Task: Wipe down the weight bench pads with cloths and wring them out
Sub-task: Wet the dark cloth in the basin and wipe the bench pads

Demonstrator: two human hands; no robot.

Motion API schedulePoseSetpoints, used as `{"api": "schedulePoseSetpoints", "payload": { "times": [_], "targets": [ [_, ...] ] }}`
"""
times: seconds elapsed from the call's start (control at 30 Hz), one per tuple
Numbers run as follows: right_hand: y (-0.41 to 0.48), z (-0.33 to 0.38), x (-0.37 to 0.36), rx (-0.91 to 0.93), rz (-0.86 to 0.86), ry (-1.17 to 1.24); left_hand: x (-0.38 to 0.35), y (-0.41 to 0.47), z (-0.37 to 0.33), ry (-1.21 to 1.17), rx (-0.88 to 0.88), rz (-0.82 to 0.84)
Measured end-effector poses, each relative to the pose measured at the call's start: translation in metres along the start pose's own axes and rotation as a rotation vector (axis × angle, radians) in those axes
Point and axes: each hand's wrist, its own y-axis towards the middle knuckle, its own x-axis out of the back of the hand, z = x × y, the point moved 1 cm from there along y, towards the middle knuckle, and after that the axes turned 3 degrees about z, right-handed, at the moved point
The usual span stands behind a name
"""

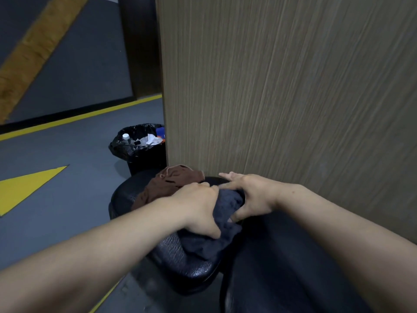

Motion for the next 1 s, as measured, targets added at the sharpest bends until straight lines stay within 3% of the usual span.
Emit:
{"api": "schedulePoseSetpoints", "payload": {
  "times": [0.13,0.33,0.53,0.87,1.0],
  "targets": [
    [-0.005,0.005,-0.004,-0.016,-0.108,0.027,0.005,0.01,0.016,0.033,-0.107,-0.012],
    [-0.033,0.008,0.0,-0.055,-0.238,-0.263,0.008,0.028,0.022,0.023,-0.241,-0.03],
    [-0.065,0.013,0.008,-0.139,-0.191,-0.379,0.01,0.025,0.016,-0.133,-0.311,0.234],
    [-0.066,0.02,-0.015,-0.232,-0.156,-0.199,0.007,0.039,0.018,0.094,-0.335,-0.126],
    [-0.054,0.009,-0.031,-0.245,-0.255,-0.017,0.007,0.041,0.026,0.025,-0.324,-0.085]
  ]
}}
